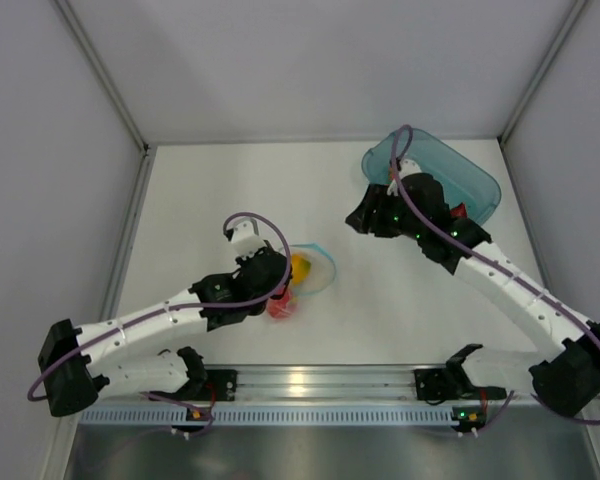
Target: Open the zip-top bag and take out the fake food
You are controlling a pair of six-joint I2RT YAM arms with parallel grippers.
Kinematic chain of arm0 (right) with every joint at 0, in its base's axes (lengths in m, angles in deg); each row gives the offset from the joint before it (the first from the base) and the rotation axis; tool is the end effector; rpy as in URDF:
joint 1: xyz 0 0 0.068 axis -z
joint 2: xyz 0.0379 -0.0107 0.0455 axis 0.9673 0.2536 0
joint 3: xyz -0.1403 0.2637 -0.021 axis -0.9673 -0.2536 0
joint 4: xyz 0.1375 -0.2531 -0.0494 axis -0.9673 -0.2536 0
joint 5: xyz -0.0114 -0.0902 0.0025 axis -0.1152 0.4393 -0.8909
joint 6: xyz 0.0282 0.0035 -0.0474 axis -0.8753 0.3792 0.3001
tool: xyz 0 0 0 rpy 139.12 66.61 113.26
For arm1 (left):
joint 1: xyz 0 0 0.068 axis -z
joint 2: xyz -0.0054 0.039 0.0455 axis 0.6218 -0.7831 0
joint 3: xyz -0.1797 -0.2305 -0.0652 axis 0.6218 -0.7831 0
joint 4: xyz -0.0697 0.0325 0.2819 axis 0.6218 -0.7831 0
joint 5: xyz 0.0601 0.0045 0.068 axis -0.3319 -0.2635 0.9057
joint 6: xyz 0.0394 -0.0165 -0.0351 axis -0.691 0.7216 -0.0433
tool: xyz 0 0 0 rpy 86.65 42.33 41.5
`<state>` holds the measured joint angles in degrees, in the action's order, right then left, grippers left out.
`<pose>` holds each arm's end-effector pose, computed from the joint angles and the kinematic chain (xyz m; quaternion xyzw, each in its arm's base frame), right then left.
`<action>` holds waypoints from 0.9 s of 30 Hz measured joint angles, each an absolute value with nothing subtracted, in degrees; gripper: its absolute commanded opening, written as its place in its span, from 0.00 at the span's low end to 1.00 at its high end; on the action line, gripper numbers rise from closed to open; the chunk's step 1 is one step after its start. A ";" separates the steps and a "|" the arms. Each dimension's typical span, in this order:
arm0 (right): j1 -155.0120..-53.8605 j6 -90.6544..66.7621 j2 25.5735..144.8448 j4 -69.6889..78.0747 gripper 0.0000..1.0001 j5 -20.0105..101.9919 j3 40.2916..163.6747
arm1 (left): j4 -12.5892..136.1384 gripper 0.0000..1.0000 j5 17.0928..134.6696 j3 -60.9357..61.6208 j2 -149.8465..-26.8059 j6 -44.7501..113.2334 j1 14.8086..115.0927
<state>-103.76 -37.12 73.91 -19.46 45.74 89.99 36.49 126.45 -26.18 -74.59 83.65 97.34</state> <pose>0.2610 0.1436 0.3605 0.0142 0.8674 0.2691 0.4183 0.1477 -0.1957 0.2867 -0.1702 0.8395 -0.1829 0.4825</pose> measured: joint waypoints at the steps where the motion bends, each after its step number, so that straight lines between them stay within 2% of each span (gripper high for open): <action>1: -107.12 -38.45 72.84 -18.70 0.51 45.93 89.18 | 36.49 0.00 126.88 -26.16 -74.70 84.35 97.34; 4: -114.16 -42.87 71.22 -16.03 0.47 47.40 86.82 | 36.49 0.00 127.60 -26.11 -75.00 85.77 97.34; 8: -121.18 -48.64 71.55 -11.90 0.46 51.05 83.30 | 36.49 0.00 128.28 -26.05 -75.44 86.50 97.34; 15: -131.71 -55.57 79.02 -7.09 0.46 58.04 83.49 | 36.49 0.00 128.59 -26.05 -75.44 87.44 97.34; 21: -136.91 -60.59 84.99 -5.87 0.44 66.22 83.73 | 36.49 0.00 128.54 -26.05 -75.42 88.13 97.34; 27: -137.81 -63.39 92.83 -5.12 0.46 70.87 86.62 | 36.47 0.00 128.76 -26.64 -73.78 88.29 97.34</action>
<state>-137.81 -63.39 92.83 -5.12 70.87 86.62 36.47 128.76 -26.64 -73.78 88.29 97.34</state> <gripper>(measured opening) 0.453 0.020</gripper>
